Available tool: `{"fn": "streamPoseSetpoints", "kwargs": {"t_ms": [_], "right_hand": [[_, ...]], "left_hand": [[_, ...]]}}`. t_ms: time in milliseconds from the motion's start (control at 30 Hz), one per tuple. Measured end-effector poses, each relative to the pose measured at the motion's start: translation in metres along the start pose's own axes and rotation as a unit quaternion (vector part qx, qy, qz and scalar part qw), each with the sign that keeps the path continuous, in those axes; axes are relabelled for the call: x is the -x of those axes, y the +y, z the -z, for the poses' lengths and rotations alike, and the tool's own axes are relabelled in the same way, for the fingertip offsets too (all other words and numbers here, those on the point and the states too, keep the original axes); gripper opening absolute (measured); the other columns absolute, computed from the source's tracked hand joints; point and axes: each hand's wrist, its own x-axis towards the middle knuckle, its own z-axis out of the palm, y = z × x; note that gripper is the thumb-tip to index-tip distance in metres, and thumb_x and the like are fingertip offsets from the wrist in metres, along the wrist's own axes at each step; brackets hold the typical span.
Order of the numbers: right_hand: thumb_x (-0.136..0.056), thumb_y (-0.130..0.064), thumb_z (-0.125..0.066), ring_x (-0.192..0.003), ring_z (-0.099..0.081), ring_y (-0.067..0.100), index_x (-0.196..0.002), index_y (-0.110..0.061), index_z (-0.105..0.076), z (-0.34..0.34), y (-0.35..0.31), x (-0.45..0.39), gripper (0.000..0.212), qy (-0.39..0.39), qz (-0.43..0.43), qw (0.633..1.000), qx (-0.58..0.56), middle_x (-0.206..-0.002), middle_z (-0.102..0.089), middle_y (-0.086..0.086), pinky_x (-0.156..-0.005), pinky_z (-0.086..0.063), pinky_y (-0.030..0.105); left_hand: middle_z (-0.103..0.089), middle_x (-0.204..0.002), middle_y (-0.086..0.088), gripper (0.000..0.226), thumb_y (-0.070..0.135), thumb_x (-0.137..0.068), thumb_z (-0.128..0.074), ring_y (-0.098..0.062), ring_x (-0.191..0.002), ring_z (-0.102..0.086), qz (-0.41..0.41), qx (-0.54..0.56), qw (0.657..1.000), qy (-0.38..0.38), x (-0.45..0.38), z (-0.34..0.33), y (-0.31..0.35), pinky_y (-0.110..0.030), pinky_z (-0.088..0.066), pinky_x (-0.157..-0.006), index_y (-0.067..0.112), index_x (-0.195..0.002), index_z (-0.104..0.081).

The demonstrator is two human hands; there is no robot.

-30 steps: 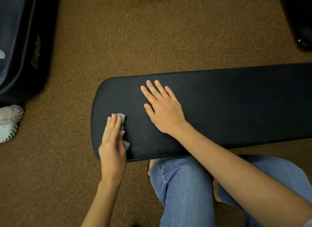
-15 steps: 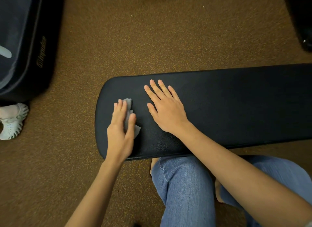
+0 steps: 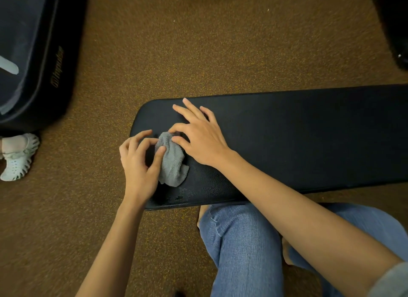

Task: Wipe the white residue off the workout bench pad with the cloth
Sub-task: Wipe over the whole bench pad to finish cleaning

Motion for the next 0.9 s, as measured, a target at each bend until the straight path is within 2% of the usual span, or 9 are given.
{"fn": "streamPoseSetpoints", "kwargs": {"t_ms": [100, 167, 233, 300, 367, 533, 667, 767, 900], "right_hand": [[-0.090, -0.032, -0.065, -0.144, -0.030, 0.014, -0.095, -0.025, -0.068, 0.006, 0.003, -0.002, 0.008, 0.004, 0.011, 0.995, -0.101, -0.135, -0.059, -0.005, -0.114, -0.019, 0.036], [-0.087, -0.024, -0.071, -0.123, -0.055, 0.010, -0.089, -0.019, -0.067, 0.017, 0.004, -0.005, 0.007, 0.015, -0.003, 0.971, -0.238, -0.109, -0.071, -0.006, -0.105, -0.039, 0.034], [-0.085, -0.017, -0.073, -0.097, -0.068, 0.008, -0.087, -0.013, -0.067, 0.032, 0.003, -0.010, 0.008, 0.022, -0.027, 0.936, -0.351, -0.091, -0.073, -0.004, -0.092, -0.052, 0.032], [-0.083, -0.011, -0.074, -0.087, -0.071, 0.015, -0.087, -0.008, -0.067, 0.048, 0.005, -0.017, 0.009, 0.045, -0.032, 0.913, -0.405, -0.086, -0.074, 0.002, -0.086, -0.056, 0.038], [-0.082, -0.008, -0.075, -0.085, -0.071, 0.019, -0.089, -0.005, -0.067, 0.066, 0.007, -0.026, 0.011, 0.079, -0.024, 0.906, -0.414, -0.086, -0.074, 0.005, -0.082, -0.058, 0.043], [-0.077, -0.002, -0.077, -0.078, -0.067, 0.012, -0.086, -0.004, -0.070, 0.113, 0.007, -0.046, 0.012, 0.153, 0.012, 0.898, -0.412, -0.086, -0.071, 0.005, -0.071, -0.056, 0.026], [-0.074, 0.001, -0.079, -0.077, -0.066, 0.012, -0.083, -0.008, -0.070, 0.134, 0.006, -0.040, 0.016, 0.164, 0.048, 0.875, -0.453, -0.083, -0.070, 0.003, -0.073, -0.054, 0.025], [-0.075, 0.004, -0.077, -0.082, -0.066, 0.016, -0.089, -0.008, -0.068, 0.139, 0.004, -0.018, 0.021, 0.116, 0.079, 0.866, -0.479, -0.085, -0.069, 0.004, -0.077, -0.054, 0.029], [-0.072, 0.009, -0.076, -0.081, -0.067, 0.020, -0.095, -0.004, -0.068, 0.133, 0.013, 0.026, 0.027, -0.080, 0.084, 0.861, -0.496, -0.084, -0.068, 0.010, -0.077, -0.055, 0.029]], "left_hand": [[-0.061, -0.115, 0.018, 0.014, 0.027, -0.093, -0.061, -0.011, -0.120, -0.048, -0.004, 0.133, 0.991, 0.003, 0.001, 0.005, 0.009, -0.035, -0.039, -0.104, 0.017, -0.104, -0.060], [-0.062, -0.097, 0.008, 0.012, 0.014, -0.096, -0.060, -0.011, -0.096, -0.058, 0.000, 0.247, 0.969, -0.019, -0.002, 0.010, 0.022, -0.030, -0.048, -0.087, 0.004, -0.102, -0.055], [-0.058, -0.084, 0.001, 0.013, 0.006, -0.095, -0.059, -0.014, -0.079, -0.055, -0.005, 0.300, 0.953, -0.030, -0.009, 0.017, 0.033, -0.029, -0.045, -0.071, -0.002, -0.099, -0.049], [-0.056, -0.079, 0.004, 0.016, 0.003, -0.092, -0.062, -0.011, -0.073, -0.051, -0.016, 0.316, 0.948, -0.023, -0.021, 0.026, 0.041, -0.025, -0.043, -0.066, 0.002, -0.099, -0.048], [-0.058, -0.087, -0.003, 0.024, 0.002, -0.089, -0.067, -0.013, -0.080, -0.055, -0.036, 0.325, 0.945, -0.022, -0.035, 0.035, 0.049, -0.028, -0.047, -0.072, 0.006, -0.104, -0.048], [-0.062, -0.117, -0.014, 0.043, 0.006, -0.087, -0.071, -0.020, -0.106, -0.062, -0.119, 0.254, 0.960, 0.011, -0.072, 0.055, 0.074, -0.036, -0.052, -0.094, 0.001, -0.127, -0.055], [-0.065, -0.115, -0.019, 0.029, 0.004, -0.090, -0.069, -0.030, -0.108, -0.063, -0.185, 0.226, 0.954, 0.071, -0.072, 0.063, 0.092, -0.042, -0.051, -0.094, -0.002, -0.117, -0.062], [-0.064, -0.104, -0.020, 0.020, -0.004, -0.088, -0.068, -0.031, -0.094, -0.062, -0.203, 0.234, 0.947, 0.083, -0.045, 0.060, 0.097, -0.042, -0.050, -0.082, -0.002, -0.108, -0.063], [-0.065, -0.092, -0.018, 0.014, -0.006, -0.082, -0.068, -0.028, -0.085, -0.061, -0.153, 0.256, 0.954, 0.017, 0.018, 0.044, 0.079, -0.040, -0.048, -0.074, -0.005, -0.096, -0.065]]}}
